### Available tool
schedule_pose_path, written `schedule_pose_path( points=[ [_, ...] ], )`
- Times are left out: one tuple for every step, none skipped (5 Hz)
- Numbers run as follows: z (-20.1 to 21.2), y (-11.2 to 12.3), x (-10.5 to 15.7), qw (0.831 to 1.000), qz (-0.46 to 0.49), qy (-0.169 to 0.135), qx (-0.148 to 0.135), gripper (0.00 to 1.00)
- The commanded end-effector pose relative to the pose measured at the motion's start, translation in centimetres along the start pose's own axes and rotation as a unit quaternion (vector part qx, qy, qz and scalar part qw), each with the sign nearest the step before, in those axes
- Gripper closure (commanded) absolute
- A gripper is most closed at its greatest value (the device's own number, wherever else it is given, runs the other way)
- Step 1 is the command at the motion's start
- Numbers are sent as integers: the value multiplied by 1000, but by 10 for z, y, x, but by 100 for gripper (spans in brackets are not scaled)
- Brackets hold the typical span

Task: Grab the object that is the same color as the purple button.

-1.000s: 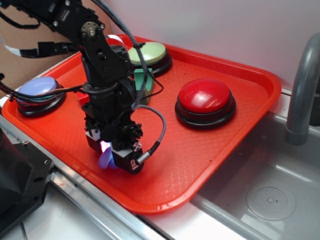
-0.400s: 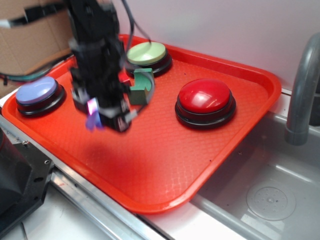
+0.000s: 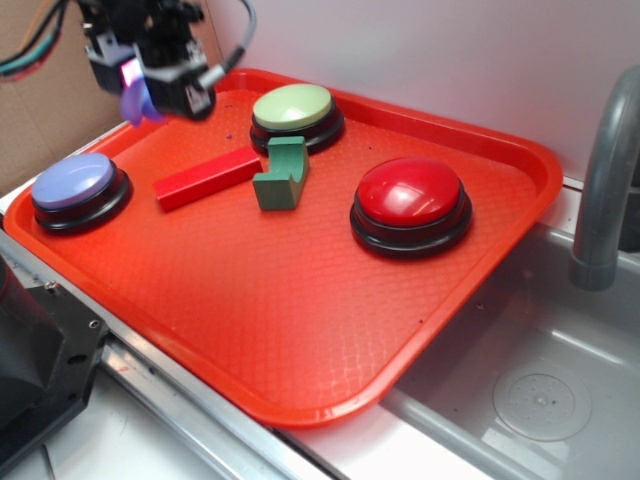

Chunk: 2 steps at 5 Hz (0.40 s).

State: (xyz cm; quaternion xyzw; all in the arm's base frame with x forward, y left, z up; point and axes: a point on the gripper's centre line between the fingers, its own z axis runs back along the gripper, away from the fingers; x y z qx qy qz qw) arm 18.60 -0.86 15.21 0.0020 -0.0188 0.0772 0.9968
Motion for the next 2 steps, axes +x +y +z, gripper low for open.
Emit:
schedule_pose_path(
  points=[
    [58, 27, 12, 998, -28, -54, 13, 100],
    [54, 31, 9, 998, -15, -9, 64, 100]
  ],
)
